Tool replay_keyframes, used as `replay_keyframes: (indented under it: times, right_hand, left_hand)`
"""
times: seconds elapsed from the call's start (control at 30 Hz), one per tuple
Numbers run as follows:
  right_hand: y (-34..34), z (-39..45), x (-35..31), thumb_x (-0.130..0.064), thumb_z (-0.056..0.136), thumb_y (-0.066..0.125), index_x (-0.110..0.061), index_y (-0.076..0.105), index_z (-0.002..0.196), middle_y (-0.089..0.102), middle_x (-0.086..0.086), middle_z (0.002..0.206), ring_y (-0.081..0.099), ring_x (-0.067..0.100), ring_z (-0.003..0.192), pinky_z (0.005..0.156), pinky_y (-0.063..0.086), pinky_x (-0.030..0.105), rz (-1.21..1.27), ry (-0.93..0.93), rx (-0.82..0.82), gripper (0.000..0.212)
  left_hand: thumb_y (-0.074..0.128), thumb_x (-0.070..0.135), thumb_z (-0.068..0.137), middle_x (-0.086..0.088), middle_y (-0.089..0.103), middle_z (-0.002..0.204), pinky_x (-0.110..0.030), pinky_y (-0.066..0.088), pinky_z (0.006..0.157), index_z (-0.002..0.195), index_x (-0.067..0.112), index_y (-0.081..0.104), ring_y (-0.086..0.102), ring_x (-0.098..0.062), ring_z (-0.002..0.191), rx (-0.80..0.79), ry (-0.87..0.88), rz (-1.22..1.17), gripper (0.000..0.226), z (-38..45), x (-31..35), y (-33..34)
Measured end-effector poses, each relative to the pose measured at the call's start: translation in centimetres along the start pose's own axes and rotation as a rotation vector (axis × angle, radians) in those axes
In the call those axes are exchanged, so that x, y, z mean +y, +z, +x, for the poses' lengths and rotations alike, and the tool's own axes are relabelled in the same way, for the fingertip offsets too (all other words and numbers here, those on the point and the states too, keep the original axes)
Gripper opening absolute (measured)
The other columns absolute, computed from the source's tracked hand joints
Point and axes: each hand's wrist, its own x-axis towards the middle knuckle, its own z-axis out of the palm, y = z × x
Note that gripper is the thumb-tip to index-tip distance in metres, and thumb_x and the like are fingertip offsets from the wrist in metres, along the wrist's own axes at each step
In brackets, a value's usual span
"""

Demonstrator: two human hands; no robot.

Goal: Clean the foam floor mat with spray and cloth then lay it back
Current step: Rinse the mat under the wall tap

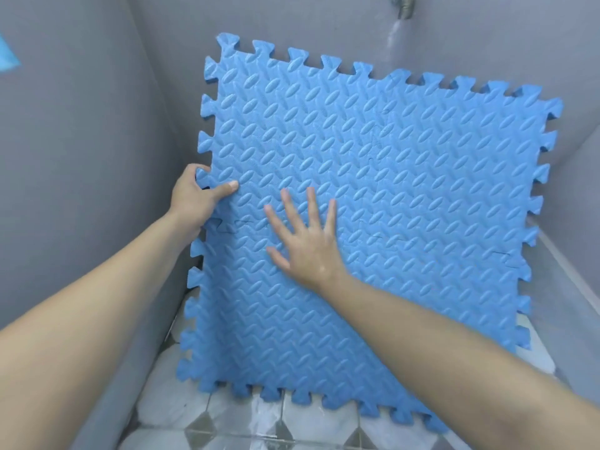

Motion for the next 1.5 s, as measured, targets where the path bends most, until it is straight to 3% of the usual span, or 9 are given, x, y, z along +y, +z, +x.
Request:
replay_keyframes:
  times: [0.1,0.23,0.43,0.6,0.93,1.0,1.2,1.43,1.5]
  right_hand:
    - [2.4,-11.0,-6.7,-0.066,0.087,0.046,-0.041,0.04,0.145,0.024,-0.004,0.162,0.016,0.032,0.15,0.105,-0.017,0.075,-0.162,-0.803,-0.331,0.063]
    - [2.3,-20.4,0.6,-0.059,0.09,0.046,-0.042,0.043,0.142,0.029,-0.007,0.16,0.028,0.019,0.148,0.116,-0.006,0.065,-0.199,-0.939,-0.431,0.055]
    - [-3.1,-27.2,21.7,-0.053,0.102,0.02,-0.031,0.015,0.157,0.035,0.004,0.158,0.011,0.024,0.152,0.108,0.03,0.063,-0.206,0.067,-0.425,0.059]
    - [-3.7,-29.8,20.9,-0.062,0.097,0.009,-0.006,0.019,0.155,0.014,0.008,0.163,0.021,0.03,0.149,0.118,0.017,0.049,-0.081,0.639,-0.367,0.081]
    - [0.7,-10.3,7.8,-0.058,0.1,0.031,-0.039,0.028,0.152,0.031,-0.003,0.16,0.03,0.025,0.147,0.117,0.017,0.05,-0.048,-0.429,-0.234,0.055]
    - [-0.2,-4.6,9.6,-0.057,0.101,0.024,-0.038,0.026,0.153,0.024,-0.002,0.162,0.022,0.021,0.15,0.118,0.016,0.052,-0.012,-0.259,-0.104,0.055]
    - [-5.7,6.1,16.7,-0.054,0.1,0.027,-0.023,0.0,0.158,-0.007,0.002,0.166,-0.01,0.035,0.151,0.121,-0.003,0.049,0.477,1.145,-0.027,0.07]
    - [-5.5,7.5,3.3,-0.042,0.102,0.038,-0.034,0.015,0.156,0.001,-0.003,0.166,-0.005,0.027,0.152,0.121,-0.004,0.05,0.168,-0.205,-0.281,0.059]
    - [-5.5,7.2,4.7,-0.045,0.101,0.037,-0.038,0.013,0.155,0.001,-0.004,0.166,-0.003,0.024,0.153,0.121,-0.005,0.053,0.069,-0.243,-0.27,0.059]
  left_hand:
    - [0.079,0.034,0.077,0.003,0.053,0.119,-0.02,0.043,0.061,0.117,0.02,0.048,0.057,-0.008,0.083,0.044,-0.017,0.088,0.053,-0.1,-0.3,0.2]
    - [0.078,0.039,0.077,-0.001,0.048,0.125,-0.031,0.04,0.075,0.127,0.018,0.047,0.05,-0.018,0.096,0.055,-0.014,0.178,0.062,0.8,-0.2,0.5]
    - [0.077,0.037,0.078,-0.008,0.045,0.138,-0.031,0.039,0.079,0.131,0.016,0.045,0.046,-0.019,0.098,0.093,-0.052,0.208,0.066,0.9,-0.4,1.1]
    - [0.077,0.036,0.078,-0.011,0.044,0.139,-0.036,0.041,0.081,0.131,0.017,0.044,0.045,-0.021,0.099,0.089,-0.079,0.22,0.066,0.5,-0.1,0.8]
    - [0.078,0.027,0.079,-0.012,0.042,0.142,-0.039,0.04,0.083,0.129,0.015,0.045,0.045,-0.025,0.1,0.093,-0.151,0.163,0.061,-0.9,-0.9,-0.1]
    - [0.078,0.025,0.079,-0.011,0.043,0.138,-0.038,0.04,0.083,0.129,0.015,0.045,0.046,-0.025,0.1,0.084,-0.16,0.133,0.061,-1.2,-0.5,-0.1]
    - [0.074,0.017,0.083,0.004,0.049,0.097,-0.03,0.041,0.064,0.119,0.015,0.043,0.053,-0.015,0.078,0.017,-0.207,0.008,0.048,-2.7,-0.2,0.8]
    - [0.068,0.003,0.086,-0.005,0.057,0.084,-0.02,0.045,0.043,0.091,0.017,0.047,0.055,-0.013,0.064,0.053,-0.19,-0.132,0.025,-3.6,1.1,2.7]
    - [0.067,0.002,0.086,-0.004,0.055,0.084,-0.018,0.044,0.043,0.09,0.016,0.048,0.056,-0.011,0.059,0.051,-0.171,-0.148,0.024,-3.9,1.4,2.9]
